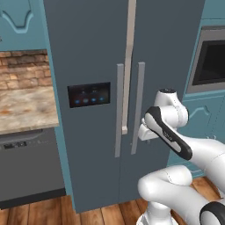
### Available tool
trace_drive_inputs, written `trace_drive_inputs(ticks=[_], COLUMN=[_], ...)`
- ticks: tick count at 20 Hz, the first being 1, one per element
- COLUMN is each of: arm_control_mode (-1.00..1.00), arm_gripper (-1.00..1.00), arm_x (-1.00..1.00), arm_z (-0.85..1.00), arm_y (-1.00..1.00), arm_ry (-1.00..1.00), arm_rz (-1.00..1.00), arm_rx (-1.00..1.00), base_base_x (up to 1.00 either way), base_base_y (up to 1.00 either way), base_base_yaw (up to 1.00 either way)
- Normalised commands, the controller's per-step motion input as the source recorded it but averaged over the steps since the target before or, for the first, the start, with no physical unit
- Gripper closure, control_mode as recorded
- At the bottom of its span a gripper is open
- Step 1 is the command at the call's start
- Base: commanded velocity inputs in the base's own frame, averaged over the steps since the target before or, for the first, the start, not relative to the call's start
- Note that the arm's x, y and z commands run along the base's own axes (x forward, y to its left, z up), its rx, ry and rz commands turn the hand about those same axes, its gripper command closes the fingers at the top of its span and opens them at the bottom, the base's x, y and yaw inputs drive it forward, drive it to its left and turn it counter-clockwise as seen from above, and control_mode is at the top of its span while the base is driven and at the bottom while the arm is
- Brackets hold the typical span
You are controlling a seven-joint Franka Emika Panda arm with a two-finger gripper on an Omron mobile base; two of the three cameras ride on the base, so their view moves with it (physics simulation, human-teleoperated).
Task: Place one of the steaks on the plate and the other in the bowl. Then place the bowl in the fridge.
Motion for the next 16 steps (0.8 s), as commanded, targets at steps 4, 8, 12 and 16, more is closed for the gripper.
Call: trace_drive_inputs(ticks=[4,8,12,16], arm_control_mode=[-1.00,-1.00,-1.00,-1.00], arm_gripper=[-1.00,-1.00,-1.00,-1.00], arm_x=[-0.04,-0.13,0.00,0.00], arm_z=[0.00,0.00,0.01,0.19], arm_y=[0.00,0.03,0.19,0.07], arm_ry=[-0.04,-0.06,-0.18,-0.11], arm_rz=[0.01,0.12,0.00,0.00], arm_rx=[0.00,0.00,0.00,0.05], base_base_x=[-0.01,0.00,0.00,0.00], base_base_y=[0.00,0.00,0.00,0.00], base_base_yaw=[0.00,0.00,0.00,0.00])
